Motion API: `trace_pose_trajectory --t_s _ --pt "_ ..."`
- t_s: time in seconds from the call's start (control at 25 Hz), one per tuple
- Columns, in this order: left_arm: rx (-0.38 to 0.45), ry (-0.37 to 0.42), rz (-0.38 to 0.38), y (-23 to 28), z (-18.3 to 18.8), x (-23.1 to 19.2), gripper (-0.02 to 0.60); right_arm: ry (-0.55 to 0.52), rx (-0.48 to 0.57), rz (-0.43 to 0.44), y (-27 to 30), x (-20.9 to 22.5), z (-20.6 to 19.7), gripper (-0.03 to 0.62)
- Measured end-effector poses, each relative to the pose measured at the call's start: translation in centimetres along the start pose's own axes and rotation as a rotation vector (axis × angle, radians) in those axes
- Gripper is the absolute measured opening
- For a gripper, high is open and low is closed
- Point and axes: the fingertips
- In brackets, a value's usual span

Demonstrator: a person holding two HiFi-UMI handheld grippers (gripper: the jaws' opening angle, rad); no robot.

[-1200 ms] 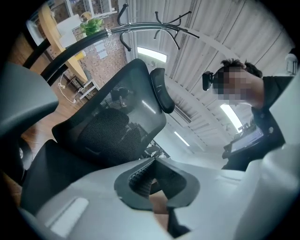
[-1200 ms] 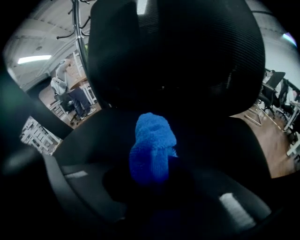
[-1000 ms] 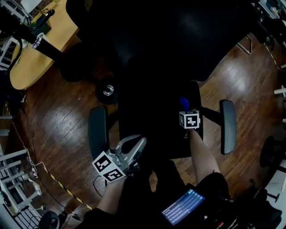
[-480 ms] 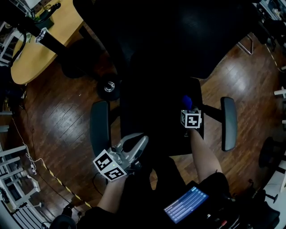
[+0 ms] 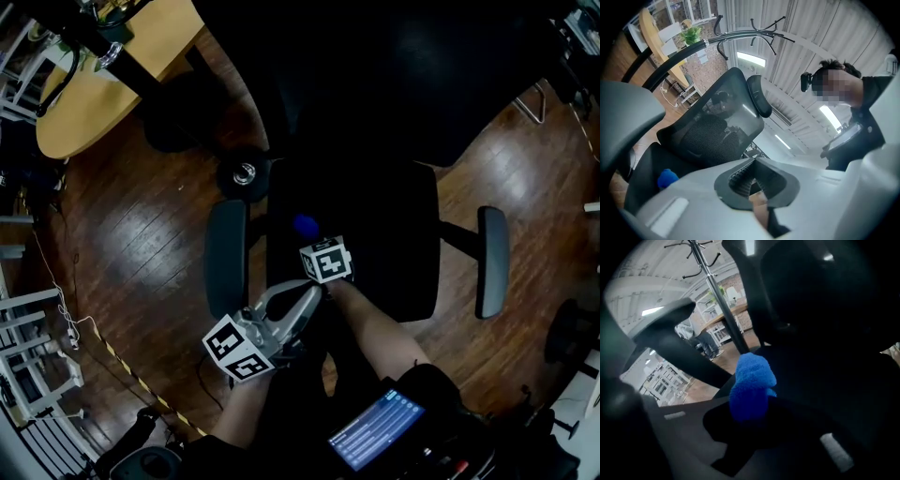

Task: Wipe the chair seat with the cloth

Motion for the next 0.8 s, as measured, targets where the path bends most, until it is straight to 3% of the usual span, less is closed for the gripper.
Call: trace_pose_trajectory --t_s 0.12,0.28,0.48,0.8 --pt "0.003 0.001 0.006 -0.4 -0.1 -0.1 0.005 -0.023 -0.003 0.043 1.2 -2.1 -0.6 0.038" --pt "0.009 0.006 0.015 -0.7 -0.2 -0.3 0.005 -0.056 -0.007 -0.006 1.1 -0.6 -1.8 0.038" --pt "-0.006 0.012 0.005 -0.3 -0.7 0.1 0.005 -0.007 0.005 -0.14 -1.8 6.2 -2.8 0.038" --pt "-0.045 0.023 -0.048 2.0 -1.5 1.3 0.005 0.092 0.007 -0.359 -11.1 18.4 -7.0 0.038"
Point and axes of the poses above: the fingertips, and each gripper's own axes: y forward along the fingers, x to its right, z out of its top, and after that the axes turned 1 degree about -z, right-handed
